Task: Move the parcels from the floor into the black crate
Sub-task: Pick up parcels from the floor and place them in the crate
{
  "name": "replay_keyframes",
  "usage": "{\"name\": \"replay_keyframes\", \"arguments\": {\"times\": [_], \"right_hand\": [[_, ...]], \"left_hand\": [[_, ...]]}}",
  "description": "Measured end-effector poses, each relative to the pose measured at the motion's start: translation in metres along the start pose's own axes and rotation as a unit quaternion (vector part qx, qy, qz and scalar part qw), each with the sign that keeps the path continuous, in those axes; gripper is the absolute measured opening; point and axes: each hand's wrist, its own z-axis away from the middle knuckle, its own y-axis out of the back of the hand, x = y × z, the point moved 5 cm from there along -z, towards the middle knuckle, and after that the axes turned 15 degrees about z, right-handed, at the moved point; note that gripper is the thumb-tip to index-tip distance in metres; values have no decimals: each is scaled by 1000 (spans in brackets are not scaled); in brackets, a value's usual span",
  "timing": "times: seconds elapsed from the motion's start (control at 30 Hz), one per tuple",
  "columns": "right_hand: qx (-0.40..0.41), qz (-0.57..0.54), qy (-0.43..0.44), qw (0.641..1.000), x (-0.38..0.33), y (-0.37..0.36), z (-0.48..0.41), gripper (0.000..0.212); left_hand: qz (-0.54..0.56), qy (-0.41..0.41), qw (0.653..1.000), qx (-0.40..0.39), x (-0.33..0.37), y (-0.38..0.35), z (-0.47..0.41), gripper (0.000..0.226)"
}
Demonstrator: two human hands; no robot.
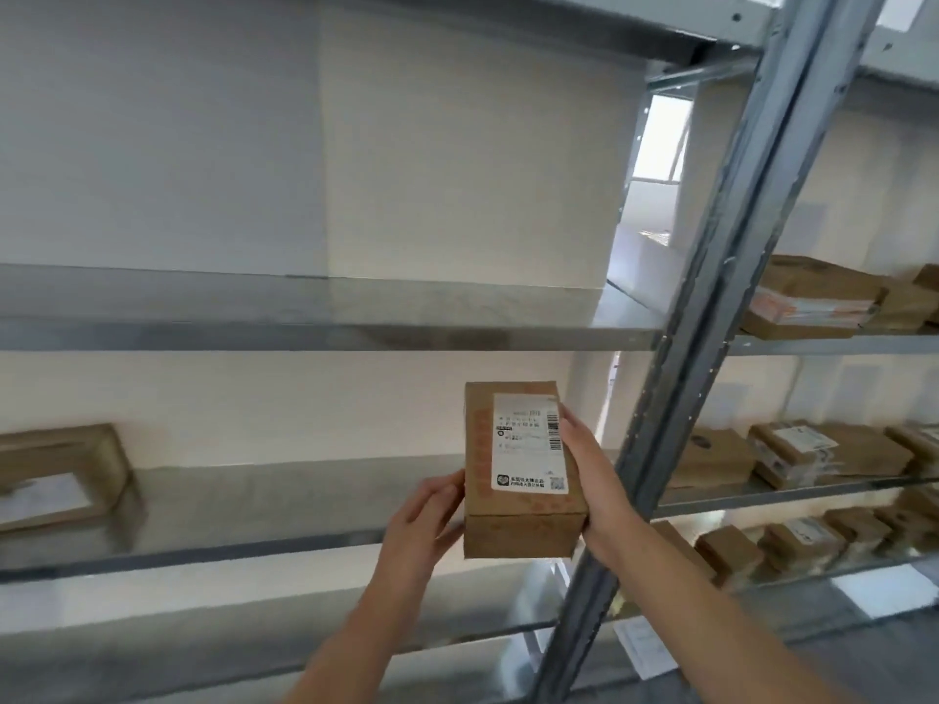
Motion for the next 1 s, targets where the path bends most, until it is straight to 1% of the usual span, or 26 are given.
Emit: {"name": "replay_keyframes", "arguments": {"times": [0.03, 0.1, 0.2, 0.27, 0.33, 0.43, 0.57, 0.67, 0.77, 0.87, 0.93, 1.0], "right_hand": [[-15, 1, 10, 1000, -2, -24, -1, 35], [-54, -12, 19, 998, -5, -72, -2, 41], [-127, -30, 3, 991, -7, -150, 5, 41], [-180, -22, -21, 983, -8, -208, 15, 40], [-237, 13, -34, 971, -8, -267, 28, 43], [-317, 35, -28, 947, -9, -348, 54, 45], [-385, 62, -23, 921, -12, -440, 84, 42], [-444, 71, -10, 893, -10, -507, 106, 43], [-500, 77, 14, 863, -7, -564, 133, 42], [-541, 90, 37, 835, -6, -612, 148, 41], [-567, 102, 42, 816, -7, -640, 151, 40], [-591, 114, 39, 797, -7, -668, 149, 45]], "left_hand": [[-9, -26, 999, 27, 13, 21, 9, 31], [-42, -69, 995, 53, 42, 54, 25, 41], [-99, -107, 985, 88, 82, 110, 54, 43], [-95, -123, 979, 131, 102, 155, 79, 36], [-54, -122, 973, 188, 118, 202, 107, 28], [-39, -128, 955, 266, 144, 261, 156, 26], [-28, -178, 920, 348, 178, 316, 218, 27], [-13, -219, 892, 395, 195, 346, 263, 32], [1, -242, 858, 453, 200, 377, 303, 28], [11, -258, 826, 502, 210, 402, 327, 25], [2, -262, 810, 525, 221, 415, 334, 22], [-4, -266, 793, 547, 231, 428, 338, 21]]}}
